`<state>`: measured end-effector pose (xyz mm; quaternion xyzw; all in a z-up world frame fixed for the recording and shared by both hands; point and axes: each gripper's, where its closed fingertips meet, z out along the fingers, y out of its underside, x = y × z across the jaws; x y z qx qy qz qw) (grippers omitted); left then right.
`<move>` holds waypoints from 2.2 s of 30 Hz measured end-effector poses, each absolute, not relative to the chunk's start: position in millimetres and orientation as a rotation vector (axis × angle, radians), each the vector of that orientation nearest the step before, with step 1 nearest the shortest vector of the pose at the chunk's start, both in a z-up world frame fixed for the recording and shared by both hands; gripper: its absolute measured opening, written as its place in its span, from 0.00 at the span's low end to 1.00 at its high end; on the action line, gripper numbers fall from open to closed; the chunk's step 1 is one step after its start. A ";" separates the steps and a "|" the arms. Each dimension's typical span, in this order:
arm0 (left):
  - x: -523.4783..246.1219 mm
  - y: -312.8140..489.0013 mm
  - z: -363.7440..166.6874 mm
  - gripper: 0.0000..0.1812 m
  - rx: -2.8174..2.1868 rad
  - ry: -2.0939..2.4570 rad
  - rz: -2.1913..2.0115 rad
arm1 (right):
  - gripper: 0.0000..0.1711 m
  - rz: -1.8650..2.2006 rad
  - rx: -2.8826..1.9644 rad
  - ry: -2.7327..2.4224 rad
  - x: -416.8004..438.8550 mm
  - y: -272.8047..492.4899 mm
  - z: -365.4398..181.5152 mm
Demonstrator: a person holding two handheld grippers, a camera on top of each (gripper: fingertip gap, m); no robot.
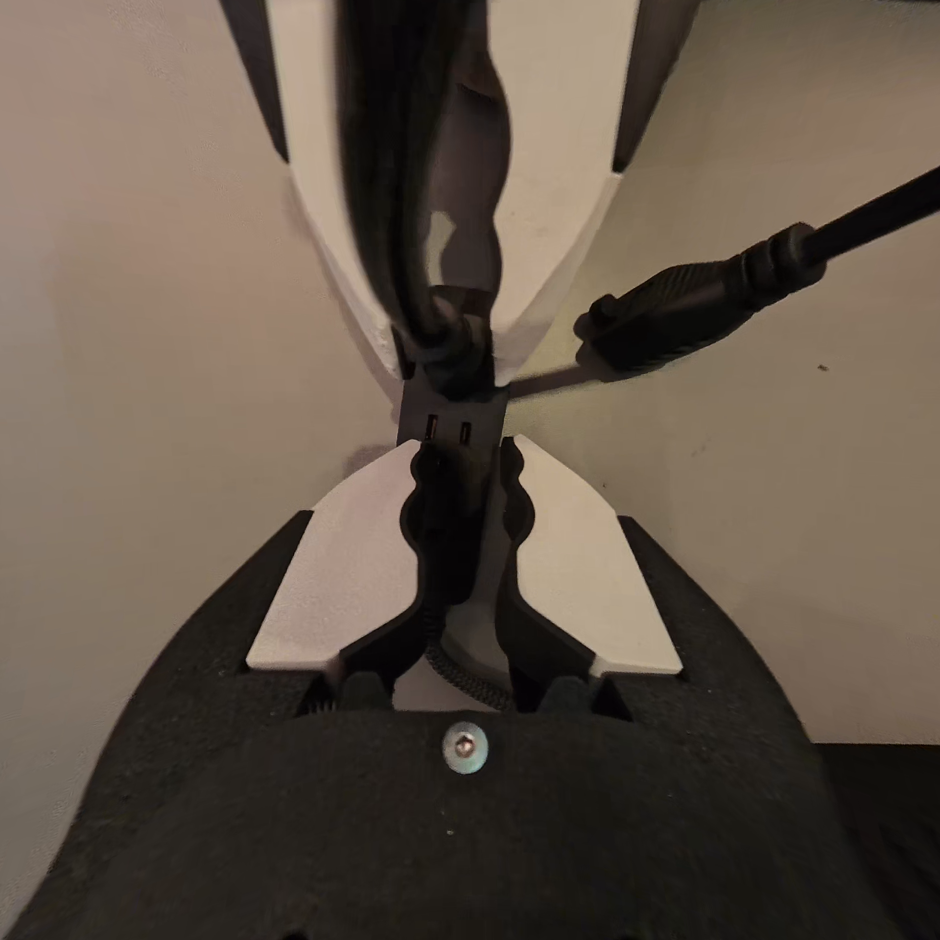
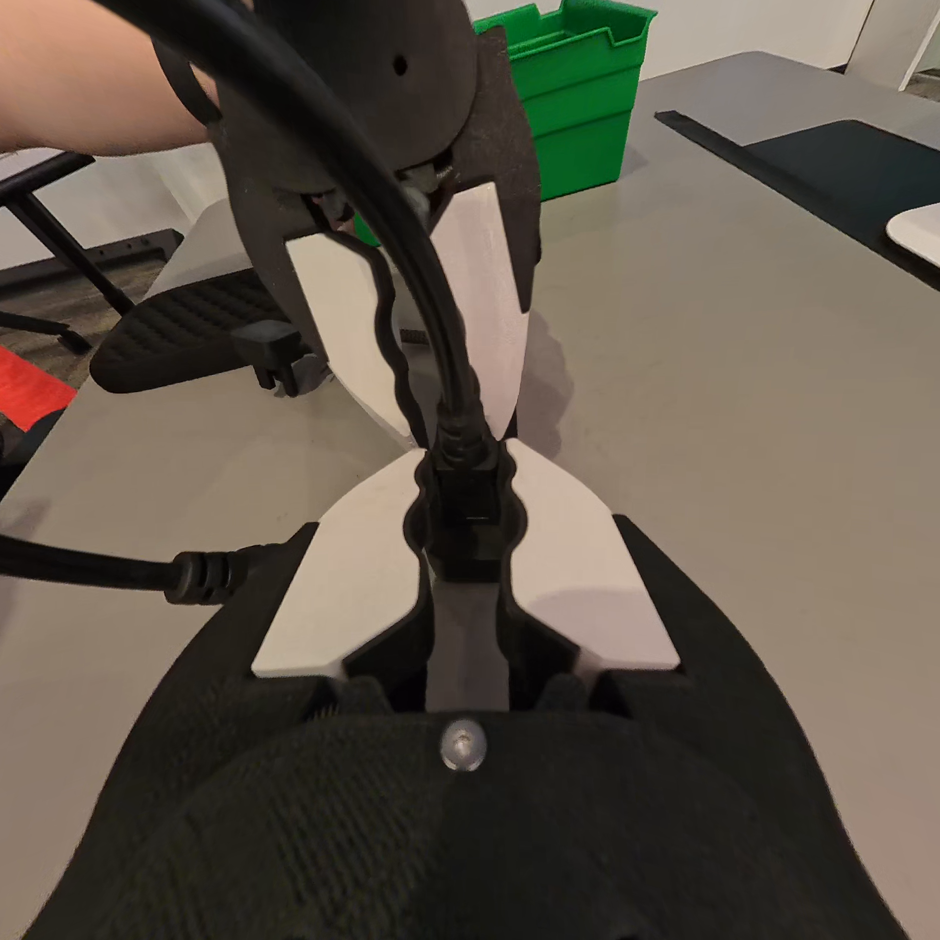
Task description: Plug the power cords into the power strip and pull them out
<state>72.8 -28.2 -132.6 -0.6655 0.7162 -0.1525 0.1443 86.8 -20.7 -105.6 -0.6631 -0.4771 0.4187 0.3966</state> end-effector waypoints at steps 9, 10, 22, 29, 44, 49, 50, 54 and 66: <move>72.8 -28.1 -133.2 0.12 -1.930 2.026 -0.475 | 0.14 1.052 -1.699 -1.222 88.0 -20.8 -108.7; 73.3 -27.6 -133.4 0.12 -1.920 2.018 -0.468 | 0.14 1.056 -1.702 -1.219 88.3 -20.5 -108.6; 86.6 -26.1 -125.2 0.17 -1.865 1.787 -0.576 | 0.17 1.062 -1.712 -1.251 98.5 -23.5 -109.7; 101.6 -25.6 -111.6 0.22 -1.775 1.655 -0.757 | 0.23 0.991 -1.785 -1.328 113.5 -27.7 -120.8; 125.7 -35.0 -125.4 0.14 -1.586 1.780 -0.913 | 0.01 0.900 -1.817 -1.373 115.5 -27.0 -131.6; 125.8 -37.1 -124.3 0.14 -1.559 1.775 -0.905 | 0.01 0.802 -1.822 -1.416 116.0 -29.4 -133.0; 126.4 -37.4 -123.0 0.14 -1.553 1.764 -0.916 | 0.01 0.796 -1.821 -1.418 116.0 -29.9 -133.2; 129.6 -38.3 -122.6 0.15 -1.545 1.761 -0.916 | 0.02 0.776 -1.843 -1.395 116.7 -29.8 -133.7; 129.5 -36.6 -120.1 0.13 -1.581 1.706 -0.914 | 0.02 0.741 -1.817 -1.370 116.8 -29.6 -134.6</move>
